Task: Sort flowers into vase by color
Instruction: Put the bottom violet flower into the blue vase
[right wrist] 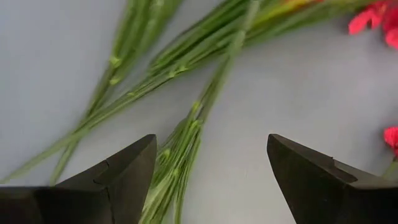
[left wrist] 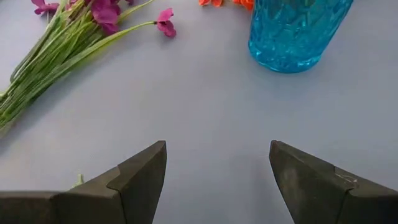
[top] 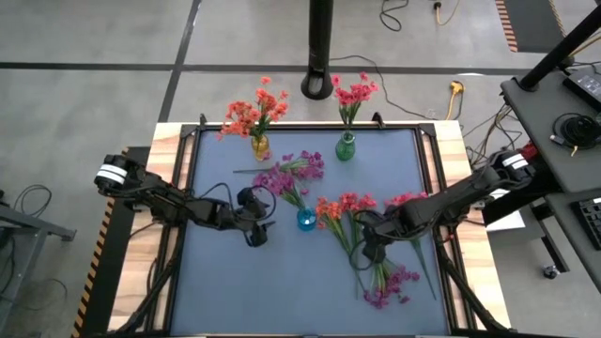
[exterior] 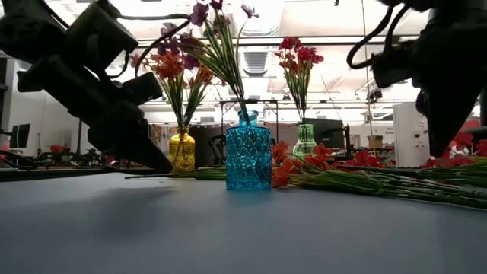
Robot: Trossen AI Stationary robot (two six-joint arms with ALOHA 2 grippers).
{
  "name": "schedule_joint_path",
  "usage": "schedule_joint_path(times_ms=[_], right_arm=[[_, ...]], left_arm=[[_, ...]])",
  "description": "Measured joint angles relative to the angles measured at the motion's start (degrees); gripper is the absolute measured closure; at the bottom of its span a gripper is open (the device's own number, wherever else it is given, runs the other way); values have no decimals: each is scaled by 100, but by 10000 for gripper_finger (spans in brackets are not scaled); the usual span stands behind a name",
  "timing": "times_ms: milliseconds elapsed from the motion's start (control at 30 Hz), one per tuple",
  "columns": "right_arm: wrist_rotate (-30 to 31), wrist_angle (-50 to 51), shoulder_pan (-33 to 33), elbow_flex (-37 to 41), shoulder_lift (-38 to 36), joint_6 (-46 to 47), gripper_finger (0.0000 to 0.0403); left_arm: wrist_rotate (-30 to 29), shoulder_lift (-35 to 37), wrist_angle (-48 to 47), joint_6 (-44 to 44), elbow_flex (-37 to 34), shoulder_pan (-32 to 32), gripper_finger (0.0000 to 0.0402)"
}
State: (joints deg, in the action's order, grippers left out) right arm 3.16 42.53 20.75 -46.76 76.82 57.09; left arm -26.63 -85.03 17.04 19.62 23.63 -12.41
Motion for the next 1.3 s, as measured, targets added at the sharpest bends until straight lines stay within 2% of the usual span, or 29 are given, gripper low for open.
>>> schedule_joint_path(times_ms=[267,533,700,933,1033,1300], right_arm=[[-204,-84,50,4,631,340,106],[-201,-139,90,-50,863,345,117],[-164,-130,90,-50,860,348,151],[-189,-74,87,-48,854,307,191],[-208,-66,87,-48,854,236,210],[-208,-57,87,-48,847,283,289]], left_arm=[[58,-2,-160,321,-85,-122,135],[872,226,-655,1140,-83,-430,135],[1123,541,-1018,1669,-83,-731,135],[981,967,-1152,2199,-83,-1154,135],[779,1063,-1042,2224,-83,-1292,135],[754,1143,-426,2136,64,-1657,136]])
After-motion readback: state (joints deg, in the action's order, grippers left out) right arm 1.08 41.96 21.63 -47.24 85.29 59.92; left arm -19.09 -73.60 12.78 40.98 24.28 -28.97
